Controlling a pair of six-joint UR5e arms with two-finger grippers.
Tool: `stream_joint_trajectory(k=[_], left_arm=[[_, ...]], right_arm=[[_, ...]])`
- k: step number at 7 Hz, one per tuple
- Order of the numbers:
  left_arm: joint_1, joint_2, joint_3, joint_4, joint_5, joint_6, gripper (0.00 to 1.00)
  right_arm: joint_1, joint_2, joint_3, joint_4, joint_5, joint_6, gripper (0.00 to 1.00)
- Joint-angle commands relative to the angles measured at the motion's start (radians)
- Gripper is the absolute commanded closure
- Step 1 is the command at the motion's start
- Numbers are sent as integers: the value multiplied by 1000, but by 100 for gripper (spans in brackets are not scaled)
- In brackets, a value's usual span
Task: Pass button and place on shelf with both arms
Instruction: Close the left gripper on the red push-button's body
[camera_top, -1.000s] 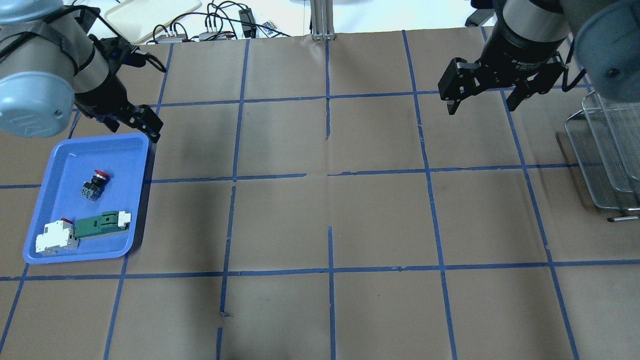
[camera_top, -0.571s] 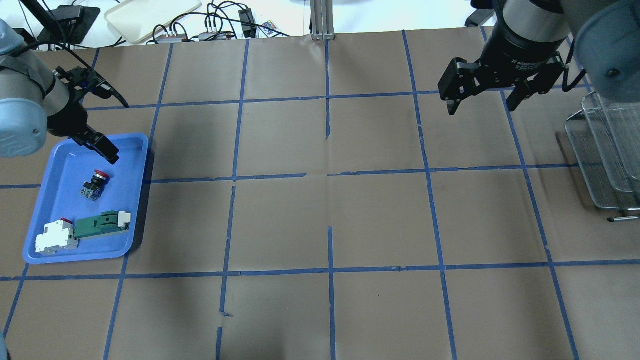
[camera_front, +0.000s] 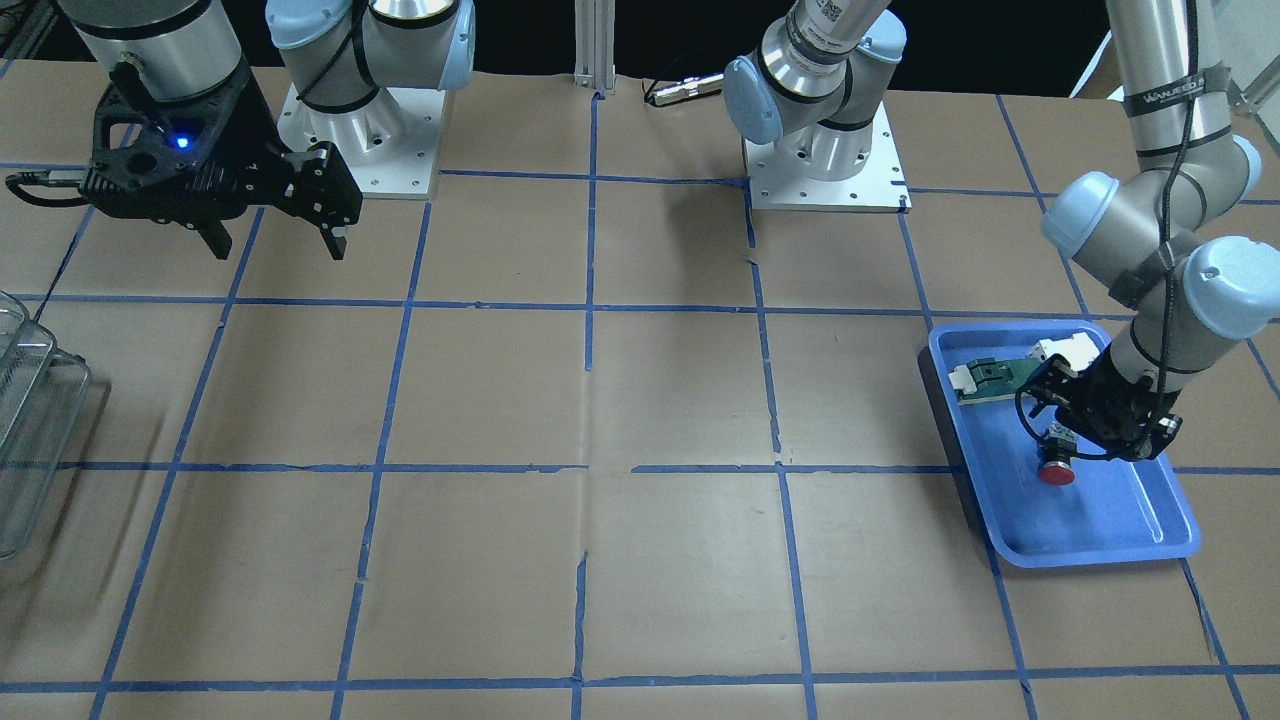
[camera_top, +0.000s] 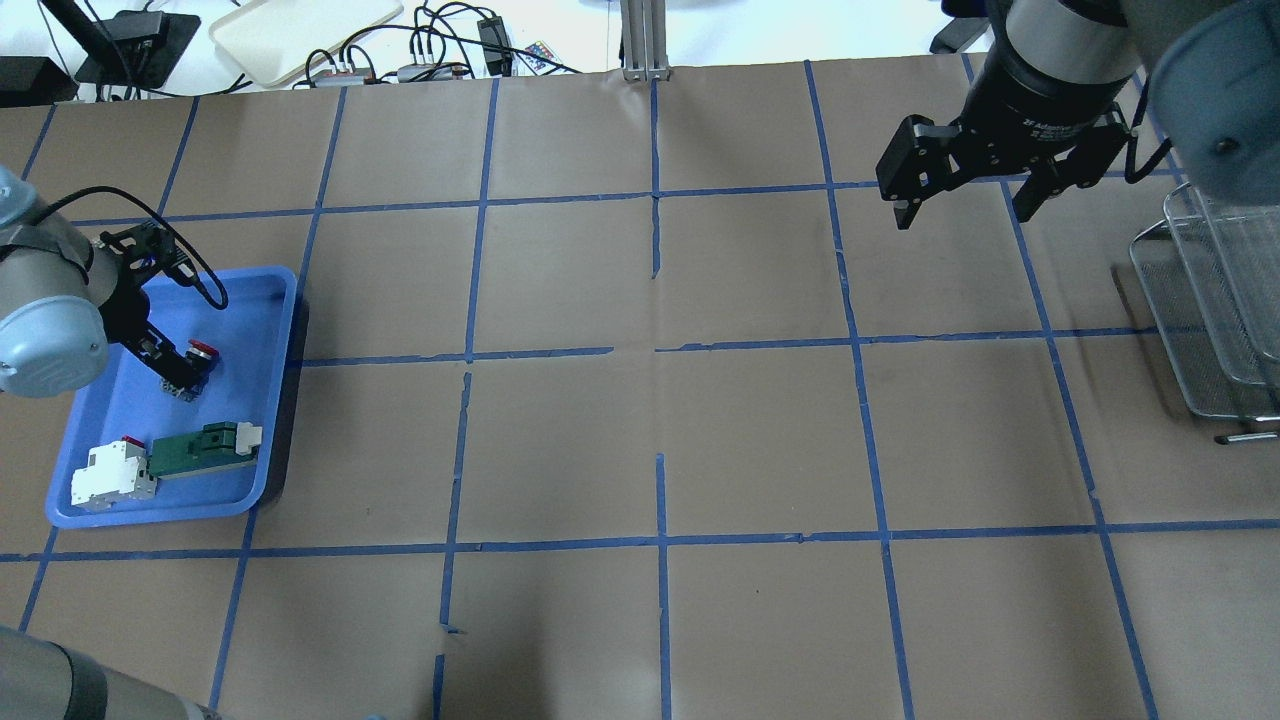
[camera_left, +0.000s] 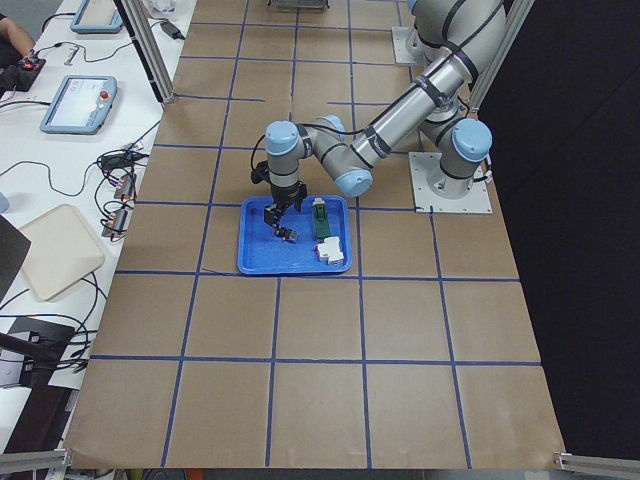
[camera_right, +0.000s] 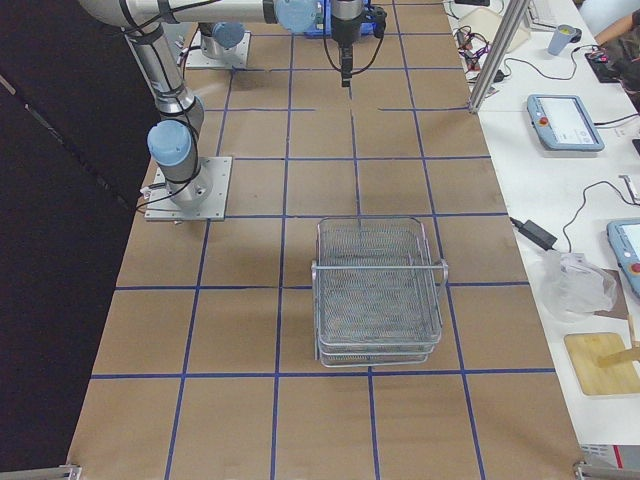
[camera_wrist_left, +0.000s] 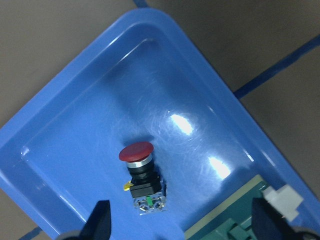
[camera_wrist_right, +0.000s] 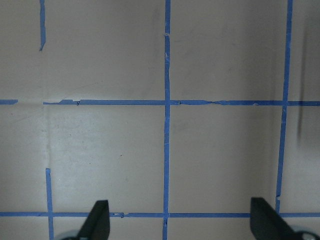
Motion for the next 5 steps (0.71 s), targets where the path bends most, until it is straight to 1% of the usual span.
stream_joint_trajectory(k=[1, 2, 4, 5], left_arm=[[20, -52, -4, 47, -22, 15, 0], [20, -60, -1, 54, -26, 13, 6], [20, -62, -1, 61, -45, 21, 64], [20, -66, -1, 64, -45, 22, 73]], right_arm=[[0, 0, 0, 0, 2, 0, 0], [0, 0, 0, 0, 2, 2, 0], [0, 0, 0, 0, 0, 2, 0], [0, 0, 0, 0, 0, 2, 0]])
